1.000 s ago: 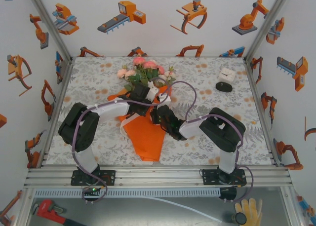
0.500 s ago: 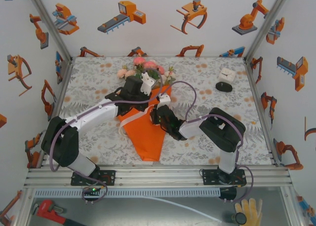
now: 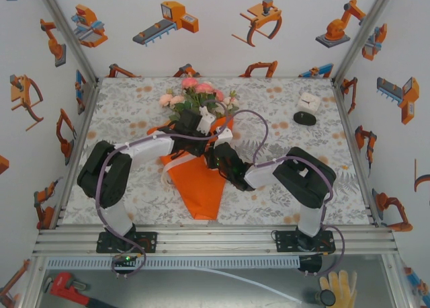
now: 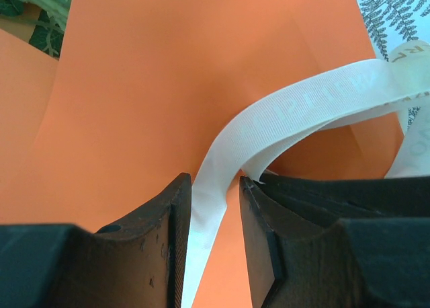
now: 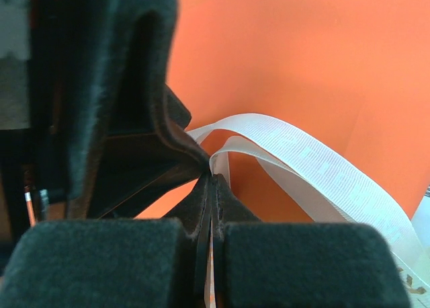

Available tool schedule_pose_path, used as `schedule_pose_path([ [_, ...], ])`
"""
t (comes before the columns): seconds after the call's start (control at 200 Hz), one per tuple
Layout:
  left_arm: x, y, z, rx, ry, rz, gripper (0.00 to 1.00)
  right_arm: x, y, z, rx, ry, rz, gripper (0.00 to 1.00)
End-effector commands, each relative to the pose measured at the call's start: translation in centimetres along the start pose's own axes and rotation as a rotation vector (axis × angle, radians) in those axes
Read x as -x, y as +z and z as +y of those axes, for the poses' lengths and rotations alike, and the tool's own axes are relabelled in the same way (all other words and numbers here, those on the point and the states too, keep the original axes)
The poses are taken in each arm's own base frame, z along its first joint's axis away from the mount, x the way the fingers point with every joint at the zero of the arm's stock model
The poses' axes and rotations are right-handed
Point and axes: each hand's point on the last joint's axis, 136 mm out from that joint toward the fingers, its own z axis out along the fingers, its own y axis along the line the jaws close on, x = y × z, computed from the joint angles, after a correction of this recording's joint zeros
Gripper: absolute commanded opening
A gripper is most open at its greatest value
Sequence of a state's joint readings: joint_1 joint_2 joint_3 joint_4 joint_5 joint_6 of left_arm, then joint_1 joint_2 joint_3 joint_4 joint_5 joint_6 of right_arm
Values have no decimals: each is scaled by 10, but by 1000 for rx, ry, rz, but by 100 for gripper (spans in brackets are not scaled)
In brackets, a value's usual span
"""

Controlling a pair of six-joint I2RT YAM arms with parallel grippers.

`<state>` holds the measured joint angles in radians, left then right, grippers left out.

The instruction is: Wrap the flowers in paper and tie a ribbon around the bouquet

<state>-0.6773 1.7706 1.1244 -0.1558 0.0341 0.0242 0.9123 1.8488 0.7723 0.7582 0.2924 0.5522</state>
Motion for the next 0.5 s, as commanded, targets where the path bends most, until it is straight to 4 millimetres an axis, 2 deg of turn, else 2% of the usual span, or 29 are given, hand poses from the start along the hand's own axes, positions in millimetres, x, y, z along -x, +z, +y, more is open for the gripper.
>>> schedule_pose_path([
  [0.0,17,4,1,0,30,-36,38,20,-5,6,14,14,-60,0],
  [0.055,16,7,-2,-16,26,-35,37,20,-5,5,11,14,-60,0],
  [0.09,15,10,-3,-20,22,-28,32,20,-5,5,10,14,-60,0],
  [0.195,19,8,-4,-28,6,-25,0,19,-4,4,6,14,-60,0],
  [0.28,30,-7,-11,-80,-22,-36,0,19,-4,3,6,25,-57,0],
  [0.395,55,-48,-27,-165,-90,-83,0,19,-2,6,17,52,-54,0],
  [0.496,59,-72,-37,-207,-143,-80,0,22,0,7,19,87,-62,0],
])
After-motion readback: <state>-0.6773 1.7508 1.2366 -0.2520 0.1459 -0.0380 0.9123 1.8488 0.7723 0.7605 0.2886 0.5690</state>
